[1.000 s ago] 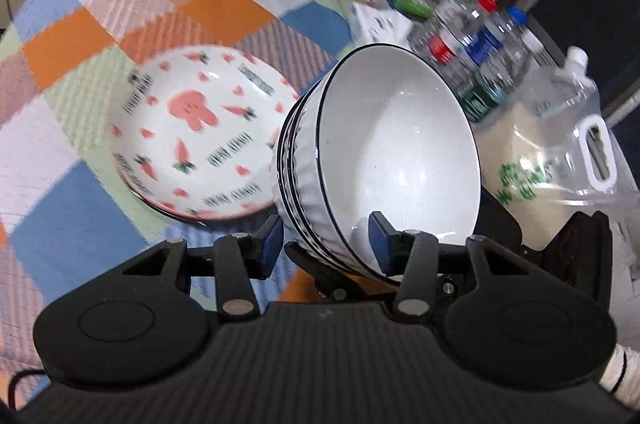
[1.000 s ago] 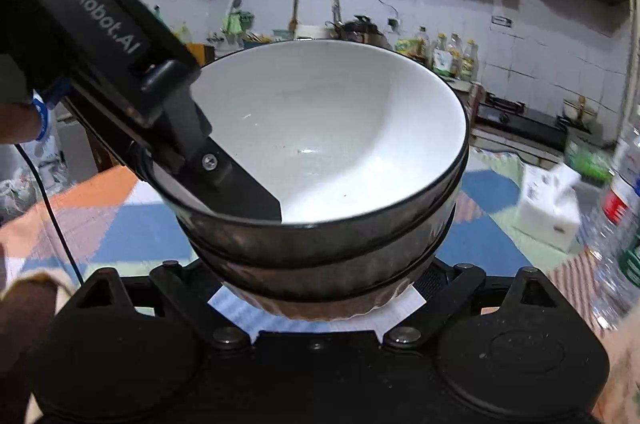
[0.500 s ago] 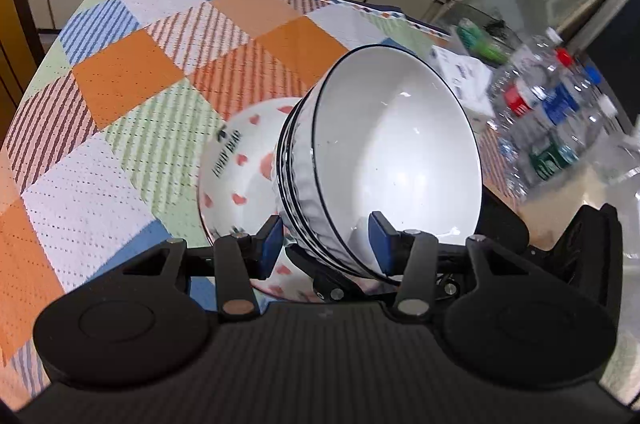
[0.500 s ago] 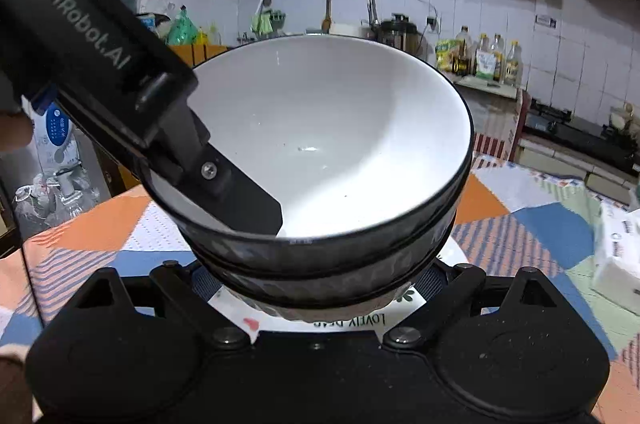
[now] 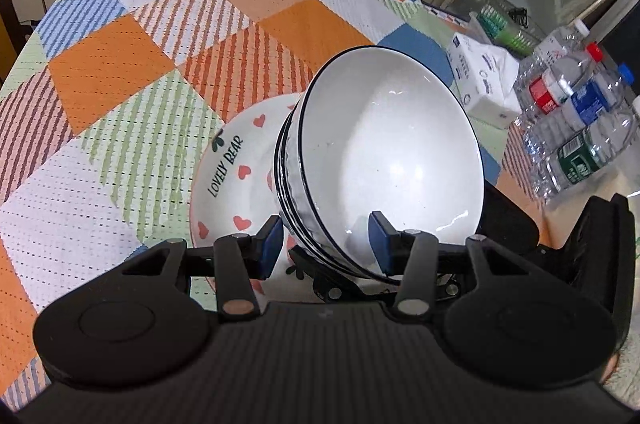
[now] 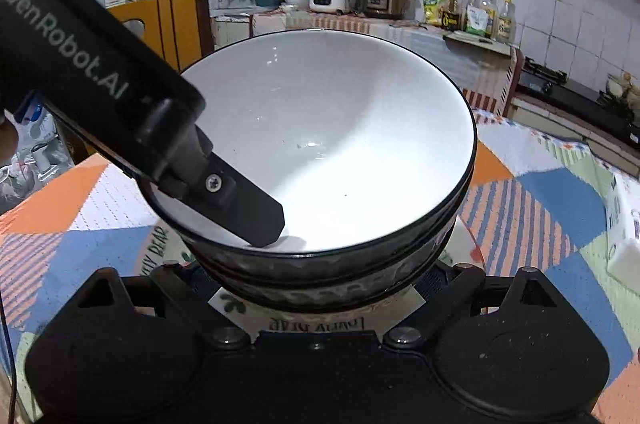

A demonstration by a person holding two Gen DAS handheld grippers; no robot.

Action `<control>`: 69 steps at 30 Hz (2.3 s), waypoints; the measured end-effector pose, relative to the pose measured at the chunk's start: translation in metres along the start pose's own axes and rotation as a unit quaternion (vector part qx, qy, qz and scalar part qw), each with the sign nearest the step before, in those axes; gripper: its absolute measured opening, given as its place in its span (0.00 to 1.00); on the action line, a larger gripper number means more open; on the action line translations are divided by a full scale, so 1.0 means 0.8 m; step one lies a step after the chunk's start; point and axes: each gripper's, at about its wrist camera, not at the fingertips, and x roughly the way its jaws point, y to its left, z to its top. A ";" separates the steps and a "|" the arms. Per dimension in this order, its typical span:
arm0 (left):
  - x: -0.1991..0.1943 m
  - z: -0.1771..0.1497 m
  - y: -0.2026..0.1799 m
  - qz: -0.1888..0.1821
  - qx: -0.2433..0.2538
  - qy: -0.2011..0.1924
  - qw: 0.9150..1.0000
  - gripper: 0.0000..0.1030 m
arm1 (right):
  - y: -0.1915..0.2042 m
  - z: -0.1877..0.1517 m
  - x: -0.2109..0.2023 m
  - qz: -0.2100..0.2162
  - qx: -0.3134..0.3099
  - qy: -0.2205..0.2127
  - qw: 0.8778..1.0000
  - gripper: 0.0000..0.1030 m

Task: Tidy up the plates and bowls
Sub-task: 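Lift the bowl stack with the left tool and lower it onto the bunny plate, then open the left tool and pull both tools back from the stack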

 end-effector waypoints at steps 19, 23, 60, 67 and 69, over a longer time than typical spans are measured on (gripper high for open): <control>0.009 -0.006 0.006 -0.007 -0.018 -0.019 1.000 0.44 | 0.004 -0.012 0.000 -0.020 0.010 0.004 1.000 0.94; 0.010 -0.005 0.007 -0.007 -0.021 -0.024 0.999 0.44 | 0.002 -0.010 0.001 -0.017 0.016 0.013 1.000 0.93; -0.129 -0.023 -0.049 0.068 0.019 -0.090 0.993 0.50 | 0.020 0.038 -0.108 -0.099 0.076 0.066 0.990 0.93; -0.190 -0.060 -0.077 0.080 0.034 -0.120 0.989 0.54 | 0.021 0.036 -0.166 -0.122 0.110 0.060 0.985 0.93; -0.200 -0.068 -0.082 0.083 0.036 -0.120 0.989 0.56 | 0.022 0.034 -0.182 -0.128 0.121 0.062 0.982 0.93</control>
